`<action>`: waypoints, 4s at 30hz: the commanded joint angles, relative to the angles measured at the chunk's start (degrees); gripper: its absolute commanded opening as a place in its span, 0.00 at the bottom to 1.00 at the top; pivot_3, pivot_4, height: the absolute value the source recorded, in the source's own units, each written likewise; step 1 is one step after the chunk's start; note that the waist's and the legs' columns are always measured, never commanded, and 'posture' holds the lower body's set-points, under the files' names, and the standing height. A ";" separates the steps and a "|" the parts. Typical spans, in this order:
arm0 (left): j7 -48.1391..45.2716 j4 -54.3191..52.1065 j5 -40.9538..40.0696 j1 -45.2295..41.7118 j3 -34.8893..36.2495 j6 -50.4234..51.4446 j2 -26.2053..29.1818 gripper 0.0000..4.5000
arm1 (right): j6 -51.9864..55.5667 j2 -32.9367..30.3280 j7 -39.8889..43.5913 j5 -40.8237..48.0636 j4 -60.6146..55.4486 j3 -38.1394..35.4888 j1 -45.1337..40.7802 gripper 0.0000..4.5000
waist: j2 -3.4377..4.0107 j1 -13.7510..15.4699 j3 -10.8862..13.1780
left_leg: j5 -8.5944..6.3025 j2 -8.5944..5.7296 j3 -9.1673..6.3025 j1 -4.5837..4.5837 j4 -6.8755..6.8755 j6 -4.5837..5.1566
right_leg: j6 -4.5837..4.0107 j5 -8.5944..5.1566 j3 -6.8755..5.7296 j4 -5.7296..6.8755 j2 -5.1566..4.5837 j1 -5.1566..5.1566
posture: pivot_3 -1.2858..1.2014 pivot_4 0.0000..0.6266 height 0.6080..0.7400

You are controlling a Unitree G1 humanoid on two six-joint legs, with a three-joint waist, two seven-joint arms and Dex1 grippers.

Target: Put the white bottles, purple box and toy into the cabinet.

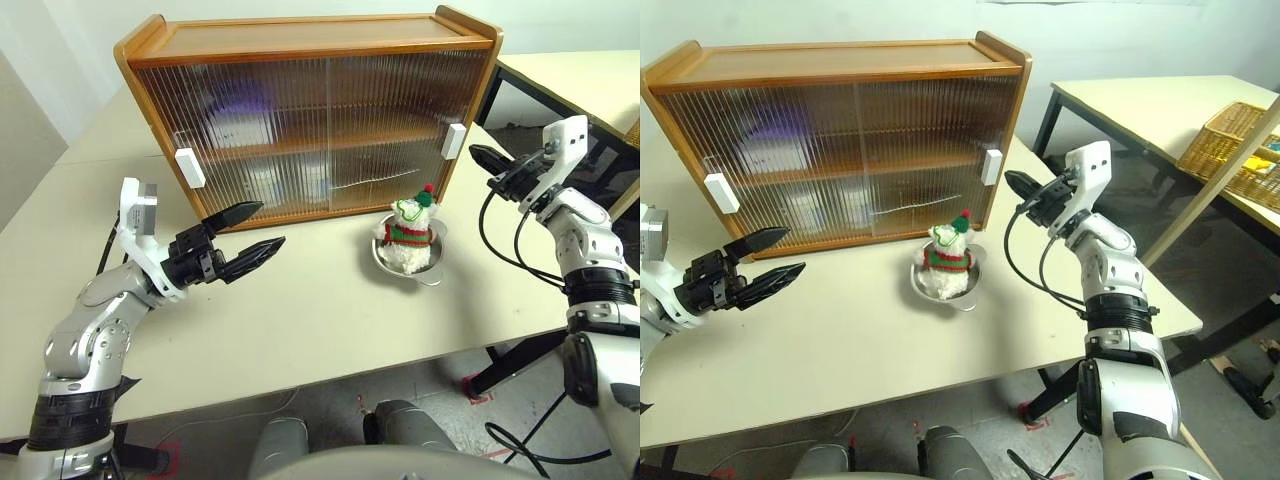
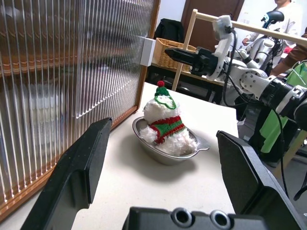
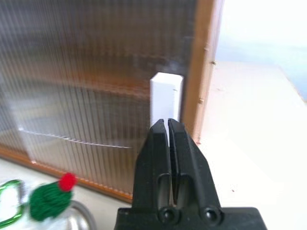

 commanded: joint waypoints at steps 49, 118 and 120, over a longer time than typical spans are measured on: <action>2.22 -0.42 2.89 -0.60 -1.34 -1.85 -1.44 1.00 | -0.76 15.35 -4.84 -7.22 3.26 5.01 -9.29 0.00 | 0.12 -0.23 0.02 | 0.04 0.00 -0.99 0.03 -0.48 0.07 | -0.26 0.04 -0.31 -0.01 0.38 -0.11 | 0.51 0.00 1.00; 0.66 2.48 4.58 -3.39 -3.75 -2.89 -2.67 1.00 | 20.04 13.05 -9.74 -4.45 -29.11 6.83 -1.00 0.54 | 0.08 0.32 0.00 | 0.06 0.02 -1.22 0.27 -0.69 0.08 | -0.74 0.20 -0.37 0.02 0.75 -0.11 | 0.49 0.00 1.00; 0.58 2.47 4.48 -3.33 -3.64 -2.85 -2.60 1.00 | 26.50 10.57 -11.14 -3.88 -36.66 6.90 2.48 0.70 | 0.07 0.34 -0.01 | 0.07 -0.02 -1.20 0.30 -0.65 0.08 | -0.60 0.16 -0.44 0.02 0.84 -0.04 | 0.49 0.00 1.00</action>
